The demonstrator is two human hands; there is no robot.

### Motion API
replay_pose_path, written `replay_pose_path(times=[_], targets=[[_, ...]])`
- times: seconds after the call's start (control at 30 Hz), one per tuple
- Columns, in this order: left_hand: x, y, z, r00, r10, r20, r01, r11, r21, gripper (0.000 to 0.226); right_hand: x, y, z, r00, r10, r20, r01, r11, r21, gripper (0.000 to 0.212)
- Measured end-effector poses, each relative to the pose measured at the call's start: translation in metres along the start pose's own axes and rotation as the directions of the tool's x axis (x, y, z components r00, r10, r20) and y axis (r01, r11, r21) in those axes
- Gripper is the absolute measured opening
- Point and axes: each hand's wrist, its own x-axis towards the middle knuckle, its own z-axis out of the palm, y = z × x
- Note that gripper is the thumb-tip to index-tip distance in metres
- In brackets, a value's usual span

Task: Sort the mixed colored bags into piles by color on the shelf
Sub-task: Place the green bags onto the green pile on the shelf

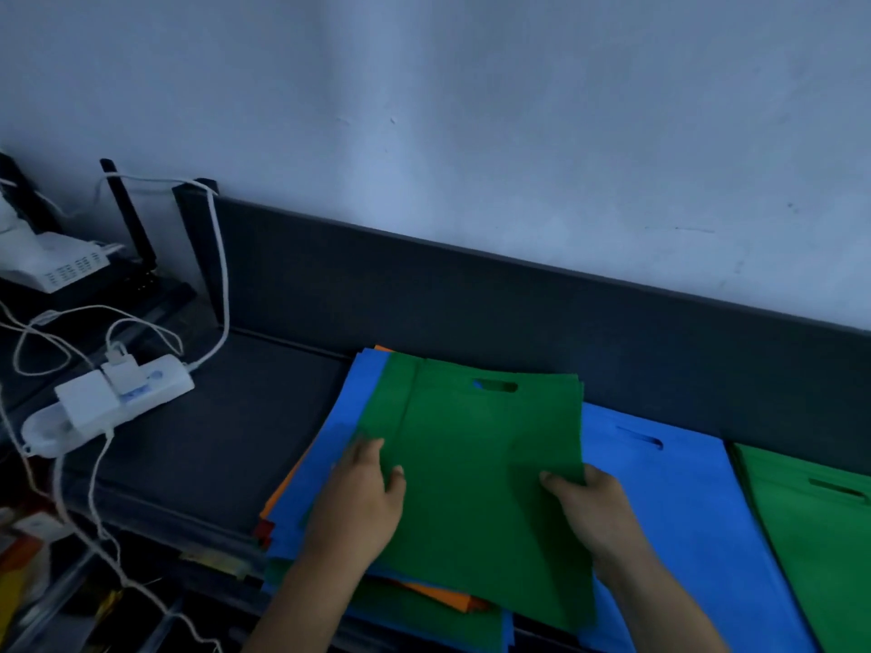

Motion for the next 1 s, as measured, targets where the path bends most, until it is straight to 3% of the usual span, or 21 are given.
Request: replay_pose_path(times=[0.13, 0.33, 0.47, 0.6, 0.73, 0.83, 0.9, 1.0], targets=[[-0.01, 0.013, 0.008, 0.997, 0.054, 0.06, -0.053, 0.998, -0.03, 0.056, -0.007, 0.005, -0.001, 1.0, -0.001, 0.007, 0.001, 1.0, 0.022, 0.011], [-0.009, 0.009, 0.005, 0.999, -0.01, -0.032, 0.007, 0.995, -0.099, 0.053, -0.011, 0.009, -0.011, 0.998, 0.038, -0.059, -0.03, 0.991, 0.132, 0.012], [-0.009, 0.009, 0.014, 1.0, -0.014, 0.009, 0.015, 0.988, -0.156, 0.052, -0.02, 0.008, -0.019, 0.988, 0.085, 0.129, -0.106, 0.981, 0.163, 0.014], [-0.018, 0.027, 0.02, 0.997, -0.07, -0.014, 0.064, 0.961, -0.271, 0.06, -0.028, 0.004, -0.041, 0.984, -0.068, 0.164, 0.048, 0.991, 0.123, 0.018], [-0.035, 0.079, 0.039, 0.994, -0.103, -0.019, 0.09, 0.935, -0.342, 0.069, -0.031, 0.004, -0.117, 0.974, -0.137, 0.177, 0.104, 0.977, 0.187, 0.02], [-0.058, 0.139, 0.071, 0.99, -0.066, 0.125, 0.115, 0.889, -0.443, 0.05, -0.028, 0.014, -0.186, 0.983, -0.145, 0.111, 0.125, 0.978, 0.167, 0.019], [-0.074, 0.184, 0.103, 0.979, -0.006, 0.204, 0.108, 0.862, -0.494, 0.024, -0.024, 0.026, -0.234, 0.99, -0.135, 0.032, 0.131, 0.987, 0.091, 0.02], [-0.087, 0.237, 0.157, 0.967, 0.074, 0.242, 0.051, 0.879, -0.473, 0.022, -0.018, 0.047, -0.295, 0.987, -0.107, -0.121, 0.1, 0.993, -0.064, 0.023]])
